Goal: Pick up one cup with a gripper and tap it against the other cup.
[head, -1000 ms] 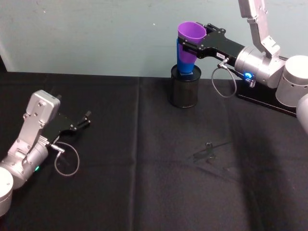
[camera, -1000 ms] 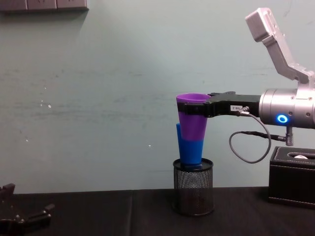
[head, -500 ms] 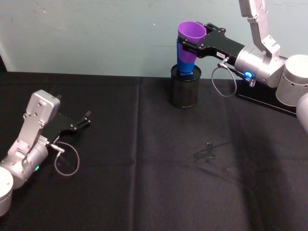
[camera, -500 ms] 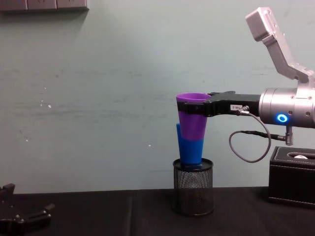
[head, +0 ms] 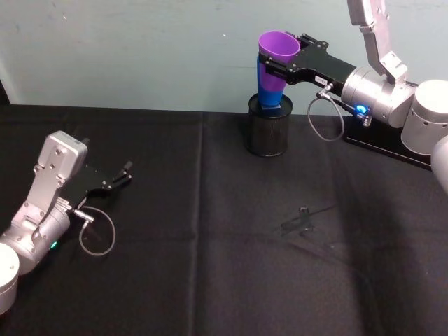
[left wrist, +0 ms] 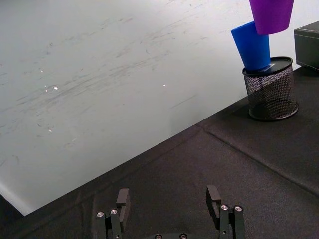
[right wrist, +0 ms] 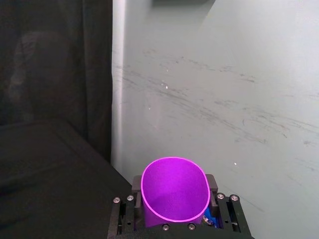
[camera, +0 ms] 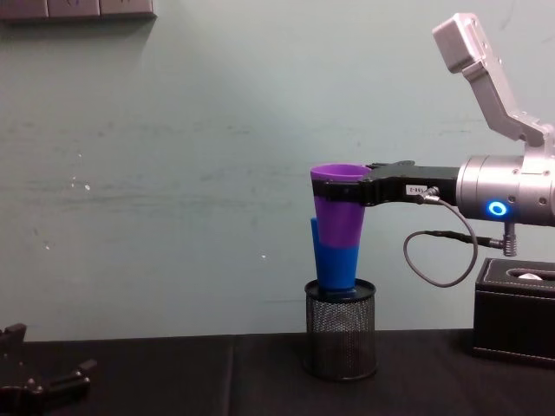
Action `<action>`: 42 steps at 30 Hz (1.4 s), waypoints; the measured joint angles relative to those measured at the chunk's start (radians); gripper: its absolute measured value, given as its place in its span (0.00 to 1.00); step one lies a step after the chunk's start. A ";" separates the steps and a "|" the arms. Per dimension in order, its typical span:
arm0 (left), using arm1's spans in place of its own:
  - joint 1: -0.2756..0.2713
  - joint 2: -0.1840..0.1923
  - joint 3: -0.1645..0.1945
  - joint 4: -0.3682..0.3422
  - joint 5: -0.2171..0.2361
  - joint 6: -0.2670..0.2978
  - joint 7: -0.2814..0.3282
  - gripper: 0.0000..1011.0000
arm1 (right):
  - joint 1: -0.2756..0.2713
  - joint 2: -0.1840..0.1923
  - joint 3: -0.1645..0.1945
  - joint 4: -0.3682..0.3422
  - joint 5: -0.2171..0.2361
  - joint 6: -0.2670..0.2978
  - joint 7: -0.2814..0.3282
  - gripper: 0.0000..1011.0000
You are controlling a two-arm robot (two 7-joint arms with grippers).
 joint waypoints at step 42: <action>0.000 0.000 0.000 0.000 0.000 0.000 0.000 0.99 | 0.000 0.000 0.000 -0.001 0.000 0.001 -0.002 0.73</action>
